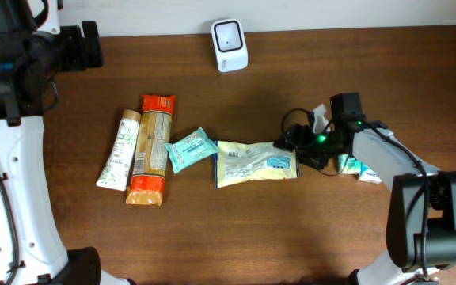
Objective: Scan the item barcode
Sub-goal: 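Drag the snack bag right and lift it toward the scanner, then hold the snack bag barcode in front of the scanner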
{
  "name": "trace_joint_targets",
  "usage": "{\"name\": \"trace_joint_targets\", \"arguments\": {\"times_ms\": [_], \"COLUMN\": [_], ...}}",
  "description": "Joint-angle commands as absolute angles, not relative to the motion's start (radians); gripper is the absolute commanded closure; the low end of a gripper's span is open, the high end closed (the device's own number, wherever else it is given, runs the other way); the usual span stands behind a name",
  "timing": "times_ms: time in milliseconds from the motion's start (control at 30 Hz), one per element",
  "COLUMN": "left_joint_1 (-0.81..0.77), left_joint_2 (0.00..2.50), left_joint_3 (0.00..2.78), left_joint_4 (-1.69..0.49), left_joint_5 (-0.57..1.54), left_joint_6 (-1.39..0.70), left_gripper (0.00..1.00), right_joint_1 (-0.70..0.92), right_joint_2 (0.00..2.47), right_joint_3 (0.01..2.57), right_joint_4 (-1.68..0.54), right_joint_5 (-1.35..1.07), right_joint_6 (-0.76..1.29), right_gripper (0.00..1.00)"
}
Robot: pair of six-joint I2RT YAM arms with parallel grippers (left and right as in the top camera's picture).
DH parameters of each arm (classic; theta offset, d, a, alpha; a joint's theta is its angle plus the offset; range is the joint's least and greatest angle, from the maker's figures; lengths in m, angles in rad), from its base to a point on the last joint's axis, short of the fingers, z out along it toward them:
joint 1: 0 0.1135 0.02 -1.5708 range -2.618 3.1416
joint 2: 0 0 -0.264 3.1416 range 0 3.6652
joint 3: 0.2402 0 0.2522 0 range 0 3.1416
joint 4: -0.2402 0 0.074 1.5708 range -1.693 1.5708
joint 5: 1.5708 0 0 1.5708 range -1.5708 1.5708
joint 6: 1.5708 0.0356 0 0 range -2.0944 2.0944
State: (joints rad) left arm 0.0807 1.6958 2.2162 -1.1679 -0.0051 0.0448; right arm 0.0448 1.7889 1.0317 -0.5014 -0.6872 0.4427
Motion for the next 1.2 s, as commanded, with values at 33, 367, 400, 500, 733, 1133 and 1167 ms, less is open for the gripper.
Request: {"name": "trace_joint_targets", "arguments": {"times_ms": [33,367,400,500,733,1133,1167], "left_joint_1": [0.081,0.082,0.081,0.081,0.081,0.081,0.081], "left_joint_2": [1.688,1.688,1.688,1.688,1.688,1.688,1.688], "left_joint_3": [2.226,2.226,2.226,2.226,2.226,2.226,2.226], "left_joint_4": [-1.169,-1.169,-1.169,-1.169,-1.169,-1.169,-1.169], "left_joint_5": [-0.007,-0.007,-0.007,-0.007,-0.007,-0.007,-0.007], "left_joint_6": [0.057,0.057,0.057,0.057,0.057,0.057,0.057], "left_gripper": [0.01,0.01,0.01,0.01,0.01,0.01,0.01], "right_joint_1": [0.145,0.142,0.123,0.084,0.073,0.458,0.481], "right_joint_2": [1.869,1.922,1.905,1.809,1.406,1.425,1.486], "right_joint_3": [1.045,1.070,1.089,1.150,1.291,1.291,1.291], "right_joint_4": [-0.501,-0.470,-0.472,-0.501,-0.615,-0.225,-0.121], "right_joint_5": [-0.707,-0.796,-0.844,-0.864,-0.707,0.482,0.535], "right_joint_6": [0.447,0.405,0.361,0.293,0.187,-0.220,-0.348], "right_gripper": [0.18,0.96,0.96,0.96,0.96,0.96,0.96]}}
